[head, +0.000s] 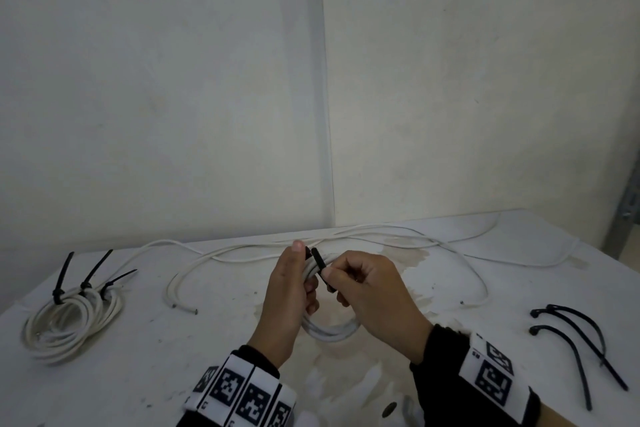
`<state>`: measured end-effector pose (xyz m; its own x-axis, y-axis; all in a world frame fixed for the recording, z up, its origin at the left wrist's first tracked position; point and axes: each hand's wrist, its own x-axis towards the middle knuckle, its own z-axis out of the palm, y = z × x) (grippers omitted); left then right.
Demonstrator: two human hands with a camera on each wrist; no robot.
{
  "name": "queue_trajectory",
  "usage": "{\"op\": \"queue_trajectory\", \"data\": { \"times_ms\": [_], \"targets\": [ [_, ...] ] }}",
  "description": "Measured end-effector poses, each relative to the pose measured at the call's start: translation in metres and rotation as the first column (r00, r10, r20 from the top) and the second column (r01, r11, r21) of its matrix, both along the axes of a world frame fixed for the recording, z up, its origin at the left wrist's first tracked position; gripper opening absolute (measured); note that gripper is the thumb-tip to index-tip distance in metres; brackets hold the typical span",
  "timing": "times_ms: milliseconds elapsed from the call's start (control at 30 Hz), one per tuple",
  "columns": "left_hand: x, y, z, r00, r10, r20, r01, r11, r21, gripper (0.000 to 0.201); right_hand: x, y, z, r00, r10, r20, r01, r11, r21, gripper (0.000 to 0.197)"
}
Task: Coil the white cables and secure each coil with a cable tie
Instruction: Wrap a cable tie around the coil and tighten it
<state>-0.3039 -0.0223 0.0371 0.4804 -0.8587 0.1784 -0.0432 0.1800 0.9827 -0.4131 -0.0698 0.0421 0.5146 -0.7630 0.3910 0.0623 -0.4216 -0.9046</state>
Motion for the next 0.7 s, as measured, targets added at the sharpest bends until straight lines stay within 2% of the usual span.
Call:
{"op": "queue_trajectory", "data": {
  "times_ms": [100, 567, 700],
  "targets": [
    [-0.0008, -0.0013, -0.0005, 1.000, 0.019, -0.019, -0.018, 0.999, 0.026, 0.043, -0.0008, 0.0013, 0.0011, 0.998, -0.001, -0.066, 0.000, 1.000, -0.017, 0.018],
    [-0.0021, -0.0011, -0.0004, 1.000, 0.003, 0.001, -0.003, 1.000, 0.011, 0.040, -0.0001, 0.0009, 0.0065, 0.995, -0.019, -0.093, 0.019, 1.000, -0.001, 0.017],
    [-0.0017, -0.0003, 0.0007, 1.000, 0.012, 0.013, -0.012, 1.000, -0.004, 0.038, 0.0022, 0.0009, 0.0064, 0.997, -0.016, -0.074, 0.017, 1.000, 0.010, 0.023]
  ]
}}
